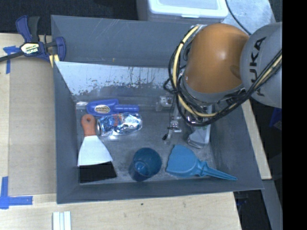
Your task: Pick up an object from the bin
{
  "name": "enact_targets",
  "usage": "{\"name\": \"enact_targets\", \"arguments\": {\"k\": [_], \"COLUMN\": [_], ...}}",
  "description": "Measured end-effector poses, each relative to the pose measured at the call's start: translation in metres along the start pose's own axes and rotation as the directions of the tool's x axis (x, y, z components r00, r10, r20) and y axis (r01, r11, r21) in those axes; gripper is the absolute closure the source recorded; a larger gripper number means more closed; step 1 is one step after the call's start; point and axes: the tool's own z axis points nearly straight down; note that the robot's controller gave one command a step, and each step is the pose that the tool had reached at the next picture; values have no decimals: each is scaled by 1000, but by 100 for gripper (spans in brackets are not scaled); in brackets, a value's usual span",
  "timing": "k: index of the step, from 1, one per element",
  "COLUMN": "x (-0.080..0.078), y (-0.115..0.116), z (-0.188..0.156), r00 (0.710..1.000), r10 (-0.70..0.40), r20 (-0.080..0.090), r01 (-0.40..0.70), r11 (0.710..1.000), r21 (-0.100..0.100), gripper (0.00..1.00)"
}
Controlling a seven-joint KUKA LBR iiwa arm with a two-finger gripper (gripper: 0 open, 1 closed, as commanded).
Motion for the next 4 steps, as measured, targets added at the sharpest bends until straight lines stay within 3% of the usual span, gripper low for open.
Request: {"name": "enact_targets", "arguments": {"k": [1,2,3,4], "x": [-2,-53,-77,-71], "y": [0,36,50,81], "z": [-4,109,64,123], "r00": [1000,983,978,998], "r10": [2,-182,-209,-61], "r20": [8,12,17,11], "r01": [-2,182,209,61], "r11": [1000,983,978,998], "r21": [0,1,3,-1], "gripper": [0,0,0,0]}}
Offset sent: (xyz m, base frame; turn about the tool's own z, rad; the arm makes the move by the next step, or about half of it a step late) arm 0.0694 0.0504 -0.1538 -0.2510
